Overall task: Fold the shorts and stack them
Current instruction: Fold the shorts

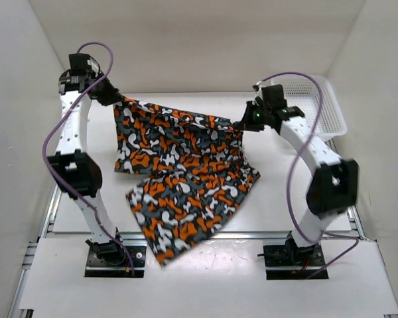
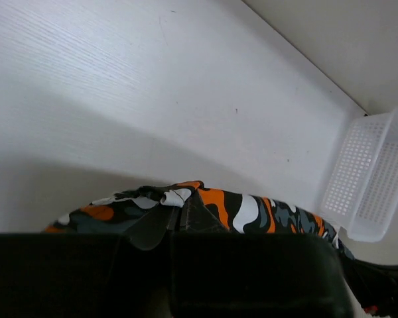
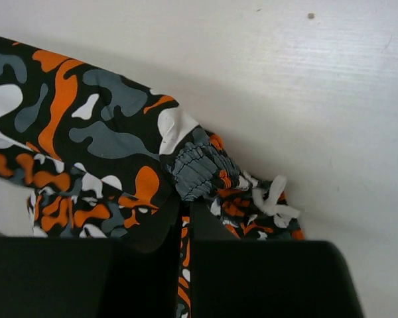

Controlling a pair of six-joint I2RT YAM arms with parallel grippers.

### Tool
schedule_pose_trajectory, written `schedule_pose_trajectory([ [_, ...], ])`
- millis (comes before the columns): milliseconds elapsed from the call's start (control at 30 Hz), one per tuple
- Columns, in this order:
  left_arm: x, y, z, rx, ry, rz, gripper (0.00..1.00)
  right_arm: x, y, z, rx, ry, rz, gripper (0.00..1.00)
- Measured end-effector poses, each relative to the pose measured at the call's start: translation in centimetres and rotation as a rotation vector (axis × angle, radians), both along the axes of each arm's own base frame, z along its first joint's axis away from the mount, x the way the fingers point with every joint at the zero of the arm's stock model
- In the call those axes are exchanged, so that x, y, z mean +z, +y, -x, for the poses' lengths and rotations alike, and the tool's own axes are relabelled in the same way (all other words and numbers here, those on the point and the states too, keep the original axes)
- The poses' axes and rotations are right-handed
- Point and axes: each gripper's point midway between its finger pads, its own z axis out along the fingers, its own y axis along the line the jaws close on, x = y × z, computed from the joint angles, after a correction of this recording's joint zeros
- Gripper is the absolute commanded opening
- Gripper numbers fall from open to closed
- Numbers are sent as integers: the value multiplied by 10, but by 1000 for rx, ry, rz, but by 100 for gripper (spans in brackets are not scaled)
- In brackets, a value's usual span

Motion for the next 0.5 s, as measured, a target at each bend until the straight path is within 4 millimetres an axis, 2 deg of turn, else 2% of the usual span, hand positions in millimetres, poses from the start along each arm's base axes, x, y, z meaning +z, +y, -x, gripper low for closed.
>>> schedule_pose_trajectory([
  [100,-22,2,-28,-6,23,-5,10,-30,4,-42,-30,44,3,0],
  [200,-19,2,-49,-14,-14,-10,10,-39,6,-77,-52,47,-17,0],
  [333,13,2,-66,-25,-121,-22,10,-19,11,-110,-60,-9,-44,0],
  [400,29,2,-66,-29,-164,-29,10,-6,11,-116,-60,-41,-53,0],
  [500,36,0,-53,-30,-168,-31,10,6,8,-116,-62,-62,-57,0],
])
